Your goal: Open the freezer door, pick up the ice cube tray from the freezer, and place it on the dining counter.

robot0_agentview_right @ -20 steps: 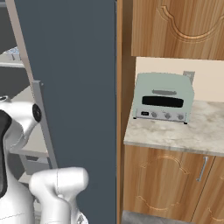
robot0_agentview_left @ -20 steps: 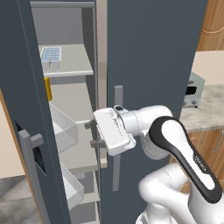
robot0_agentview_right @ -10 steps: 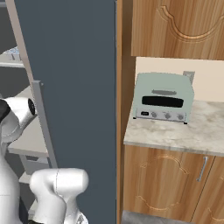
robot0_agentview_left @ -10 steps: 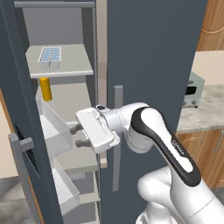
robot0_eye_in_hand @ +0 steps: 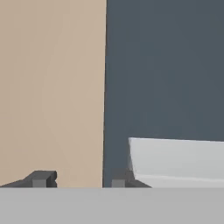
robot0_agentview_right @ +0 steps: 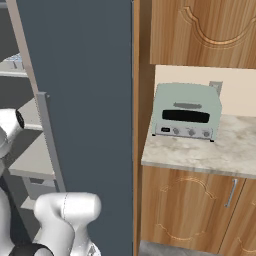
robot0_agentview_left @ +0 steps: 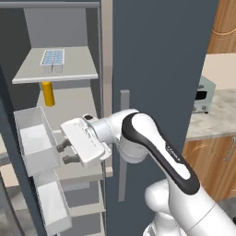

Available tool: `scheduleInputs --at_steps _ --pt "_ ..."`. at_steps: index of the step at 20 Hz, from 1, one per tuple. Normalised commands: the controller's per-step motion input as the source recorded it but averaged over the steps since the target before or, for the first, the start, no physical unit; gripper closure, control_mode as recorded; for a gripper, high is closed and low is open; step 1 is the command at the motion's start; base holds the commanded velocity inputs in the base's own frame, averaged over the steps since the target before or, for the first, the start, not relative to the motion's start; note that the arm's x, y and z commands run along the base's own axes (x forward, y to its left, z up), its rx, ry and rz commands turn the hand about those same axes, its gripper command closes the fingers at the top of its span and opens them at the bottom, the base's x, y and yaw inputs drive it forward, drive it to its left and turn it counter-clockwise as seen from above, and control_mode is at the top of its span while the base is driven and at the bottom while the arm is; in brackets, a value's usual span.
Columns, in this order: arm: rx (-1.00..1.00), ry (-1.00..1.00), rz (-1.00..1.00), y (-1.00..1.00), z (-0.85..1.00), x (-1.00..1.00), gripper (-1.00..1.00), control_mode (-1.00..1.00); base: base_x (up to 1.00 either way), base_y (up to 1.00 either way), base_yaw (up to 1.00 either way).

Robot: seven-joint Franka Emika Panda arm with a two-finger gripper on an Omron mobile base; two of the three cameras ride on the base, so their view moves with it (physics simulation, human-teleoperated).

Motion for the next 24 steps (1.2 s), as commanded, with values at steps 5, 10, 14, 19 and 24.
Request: scheduleInputs --at_steps 5,10,14,19,24 --pt "0.0 -0.09 0.0 0.33 -0.02 -0.18 -1.0 -1.0 0.0 0.0 0.0" --pt "0.05 -0.09 0.0 -0.3 0.09 0.0 -1.0 -1.0 0.0 0.0 0.0" --pt "0.0 -0.01 -0.07 -0.98 0.4 -0.02 -1.0 -1.0 0.0 0.0 0.0" --pt "0.0 0.0 -0.16 -0.85 0.42 -0.05 -1.0 -1.0 0.0 0.0 0.0" --pt "0.0 0.05 -0.32 -0.75 0.5 -0.02 -1.0 -1.0 0.0 0.0 0.0"
